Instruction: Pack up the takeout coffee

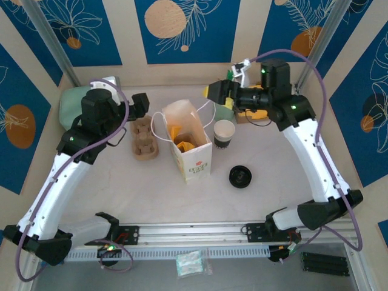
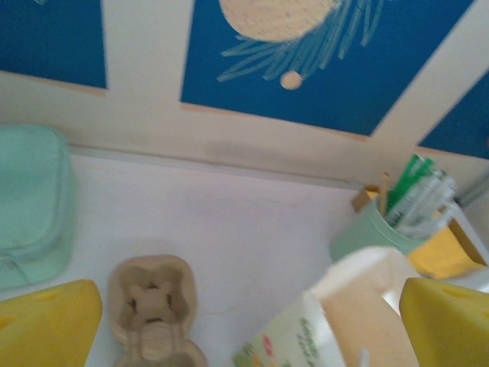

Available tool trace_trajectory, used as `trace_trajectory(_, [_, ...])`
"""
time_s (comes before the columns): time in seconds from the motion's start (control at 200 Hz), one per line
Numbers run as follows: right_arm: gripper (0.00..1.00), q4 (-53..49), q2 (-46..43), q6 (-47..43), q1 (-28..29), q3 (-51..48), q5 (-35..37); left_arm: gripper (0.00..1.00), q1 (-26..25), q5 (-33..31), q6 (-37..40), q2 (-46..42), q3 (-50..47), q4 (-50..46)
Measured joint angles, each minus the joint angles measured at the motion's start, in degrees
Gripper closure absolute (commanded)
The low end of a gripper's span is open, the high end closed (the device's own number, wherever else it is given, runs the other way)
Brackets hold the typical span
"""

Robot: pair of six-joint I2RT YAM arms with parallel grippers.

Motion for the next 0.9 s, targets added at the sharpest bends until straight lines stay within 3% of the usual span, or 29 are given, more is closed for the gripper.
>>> trace_trajectory(0.18, [0.01, -1.2, -5.7, -3.5, -5.8, -6.2, 7.7, 0.01, 4.6, -3.5, 4.4, -1.5, -5.7, 4.9])
trace_trajectory(0.38, [0.01, 2.4, -12.0, -6.1, -13.2, -22.7, 18.8, 0.0, 8.5, -5.9, 8.2, -3.3, -15.6, 10.3])
trace_trajectory(0.59, [0.01, 11.2, -13.1, -8.8, -17.2, -38.0, 30.4, 0.0, 10.1, -7.4, 12.2, -5.8, -26.9, 18.1])
trace_trajectory(0.9, [0.01, 23.9, -14.0, -13.8, -22.1, -50.6, 38.1, 0.0, 10.6, -7.8, 18.5, -7.4, -43.5, 32.7])
